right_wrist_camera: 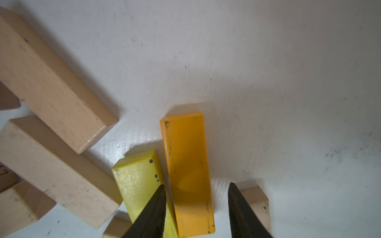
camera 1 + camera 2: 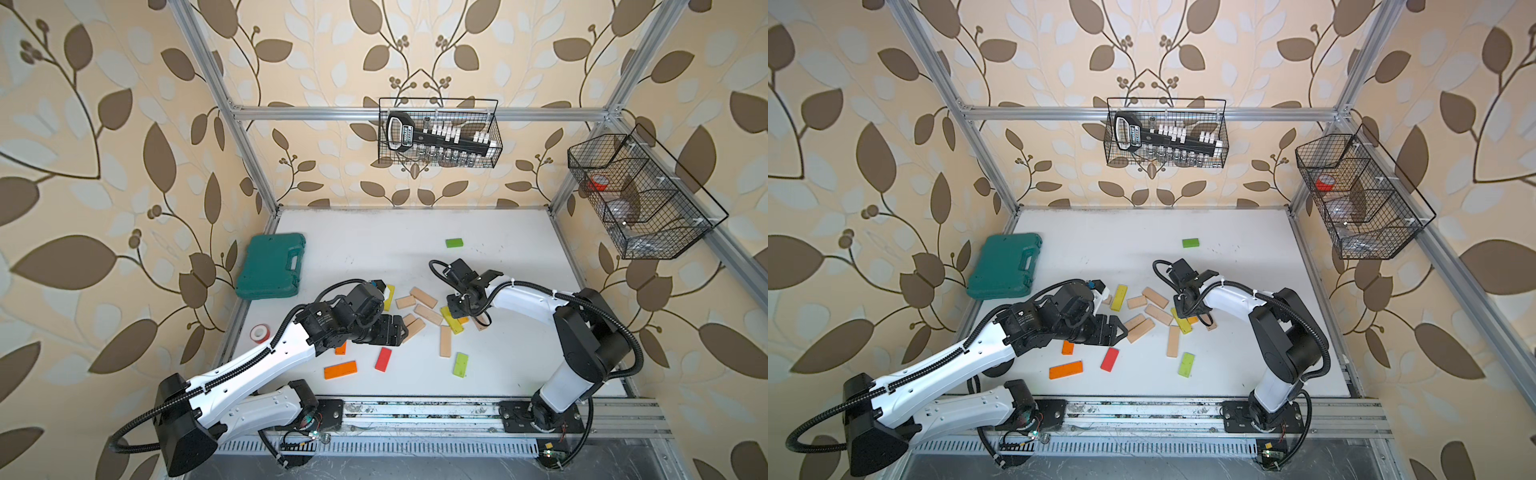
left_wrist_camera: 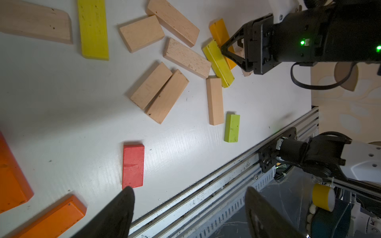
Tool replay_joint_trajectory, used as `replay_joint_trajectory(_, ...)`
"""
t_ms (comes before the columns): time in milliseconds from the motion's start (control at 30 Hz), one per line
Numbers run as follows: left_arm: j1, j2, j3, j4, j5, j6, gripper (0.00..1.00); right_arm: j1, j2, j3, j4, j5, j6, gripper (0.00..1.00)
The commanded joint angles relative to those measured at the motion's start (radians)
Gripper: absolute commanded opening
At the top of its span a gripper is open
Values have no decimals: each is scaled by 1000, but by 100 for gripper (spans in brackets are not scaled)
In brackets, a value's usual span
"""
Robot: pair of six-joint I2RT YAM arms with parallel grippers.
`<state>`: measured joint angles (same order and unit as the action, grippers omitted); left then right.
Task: Assemble a giraffe with building blocks
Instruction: Pick up the building block from the center of the board.
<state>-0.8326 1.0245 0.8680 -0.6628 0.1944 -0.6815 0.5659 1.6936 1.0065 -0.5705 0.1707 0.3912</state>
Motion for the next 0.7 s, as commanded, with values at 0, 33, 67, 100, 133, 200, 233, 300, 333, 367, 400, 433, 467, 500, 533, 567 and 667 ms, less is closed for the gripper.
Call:
replay_joint_trajectory(0, -19, -23, 0, 104, 49, 22, 85, -6, 26, -35, 13, -26, -17, 45)
replay_joint_trajectory(33, -25, -29, -7, 124, 56, 23, 85, -5, 28, -40, 18, -29, -17, 45)
replay_joint_trajectory(67, -29, -33, -13, 140, 61, 26, 86, -6, 31, -44, 21, -32, -18, 44)
replay_joint_trajectory(100, -33, -36, -19, 156, 69, 26, 86, -7, 33, -48, 25, -36, -18, 42)
replay_joint_trajectory(133, -35, -38, -21, 166, 74, 27, 86, -8, 35, -52, 29, -40, -18, 41)
replay_joint_trajectory(200, -36, -37, -22, 170, 79, 28, 86, -7, 37, -57, 32, -43, -18, 39)
replay_joint_trajectory(233, -36, -36, -21, 168, 78, 29, 86, -8, 35, -58, 34, -45, -17, 37)
replay_joint_trajectory(300, -36, -32, -18, 163, 78, 30, 86, -7, 33, -61, 35, -43, -17, 33)
replay_joint_trajectory(333, -37, -30, -17, 160, 76, 32, 86, -9, 30, -61, 34, -45, -17, 31)
replay_joint_trajectory(367, -37, -28, -15, 160, 74, 32, 86, -10, 26, -60, 34, -46, -16, 29)
replay_joint_trajectory(400, -37, -26, -15, 158, 74, 32, 86, -12, 20, -60, 34, -48, -15, 28)
replay_joint_trajectory(433, -37, -25, -15, 158, 74, 31, 86, -17, 12, -57, 31, -50, -14, 26)
replay_joint_trajectory(467, -37, -24, -16, 158, 75, 32, 86, -21, 3, -54, 28, -50, -14, 25)
replay_joint_trajectory(500, -37, -22, -15, 160, 73, 32, 86, -32, -10, -49, 23, -51, -15, 24)
replay_joint_trajectory(533, -37, -19, -15, 160, 73, 33, 86, -43, -26, -41, 15, -50, -17, 24)
replay_joint_trajectory(567, -37, -16, -14, 161, 73, 35, 86, -60, -41, -34, 7, -47, -21, 24)
replay_joint_trajectory(667, -37, 3, -8, 172, 75, 43, 86, -149, -89, 9, -16, -51, -41, 23)
